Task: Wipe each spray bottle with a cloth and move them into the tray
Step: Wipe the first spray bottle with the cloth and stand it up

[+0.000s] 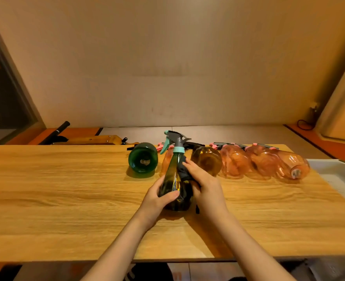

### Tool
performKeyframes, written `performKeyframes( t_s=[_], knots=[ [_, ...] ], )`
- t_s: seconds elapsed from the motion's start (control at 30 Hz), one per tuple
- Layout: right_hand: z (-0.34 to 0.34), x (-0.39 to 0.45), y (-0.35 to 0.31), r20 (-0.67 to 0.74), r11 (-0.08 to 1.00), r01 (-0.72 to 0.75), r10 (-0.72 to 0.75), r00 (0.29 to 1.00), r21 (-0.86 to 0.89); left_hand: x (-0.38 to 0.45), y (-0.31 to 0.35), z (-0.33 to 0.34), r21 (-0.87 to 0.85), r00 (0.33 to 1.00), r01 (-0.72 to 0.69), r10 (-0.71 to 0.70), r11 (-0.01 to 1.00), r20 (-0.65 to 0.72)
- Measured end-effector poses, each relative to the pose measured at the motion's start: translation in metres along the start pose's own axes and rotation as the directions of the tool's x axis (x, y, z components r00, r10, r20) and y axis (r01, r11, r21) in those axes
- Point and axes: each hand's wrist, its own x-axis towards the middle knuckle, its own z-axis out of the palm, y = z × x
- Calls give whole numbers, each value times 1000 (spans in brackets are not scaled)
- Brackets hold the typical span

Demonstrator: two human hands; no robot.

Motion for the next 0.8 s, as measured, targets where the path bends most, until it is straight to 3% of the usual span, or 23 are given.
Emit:
performKeyframes(
  t_s=[0.27,0.63,0.8],
  knots=[
    [8,-64,9,-99,989,125,-132,986,-80,-5,3,-4,-102,996,60,-53,993,71],
    [8,-66,3,-37,910,366,-380,924,-194,-5,1,-5,-101,999,27,-24,995,40],
    [9,-67,7,-59,937,265,-285,957,-227,-5,1,-8,-159,999,35,-29,987,42]
  ],
)
